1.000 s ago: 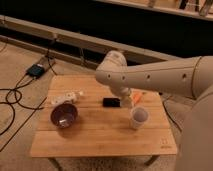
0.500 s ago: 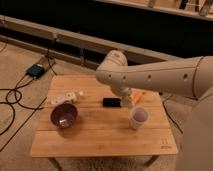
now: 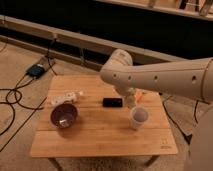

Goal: Place the white sponge in the ceramic cup

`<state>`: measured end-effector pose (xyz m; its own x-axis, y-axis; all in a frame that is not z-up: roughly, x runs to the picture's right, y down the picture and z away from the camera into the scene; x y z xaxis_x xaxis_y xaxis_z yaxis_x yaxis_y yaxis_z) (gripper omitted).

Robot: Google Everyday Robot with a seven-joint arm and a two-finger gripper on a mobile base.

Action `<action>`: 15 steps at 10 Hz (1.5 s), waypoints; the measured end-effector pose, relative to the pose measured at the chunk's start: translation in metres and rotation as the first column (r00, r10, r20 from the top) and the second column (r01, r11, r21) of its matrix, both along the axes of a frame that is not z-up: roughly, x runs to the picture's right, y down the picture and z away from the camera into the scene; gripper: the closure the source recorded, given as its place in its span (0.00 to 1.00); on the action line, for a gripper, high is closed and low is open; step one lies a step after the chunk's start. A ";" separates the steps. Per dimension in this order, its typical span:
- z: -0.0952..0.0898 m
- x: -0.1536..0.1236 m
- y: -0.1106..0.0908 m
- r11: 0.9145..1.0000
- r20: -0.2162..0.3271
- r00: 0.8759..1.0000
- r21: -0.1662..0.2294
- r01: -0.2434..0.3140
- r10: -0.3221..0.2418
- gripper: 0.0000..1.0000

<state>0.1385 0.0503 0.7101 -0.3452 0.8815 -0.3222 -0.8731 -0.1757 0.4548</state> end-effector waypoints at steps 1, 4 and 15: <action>0.000 0.004 0.001 1.000 -0.005 1.000 -0.001 -0.004 0.004 1.00; 0.000 0.001 0.001 1.000 -0.003 1.000 0.000 -0.003 0.003 1.00; 0.000 0.001 0.001 1.000 -0.003 1.000 0.000 -0.004 0.004 1.00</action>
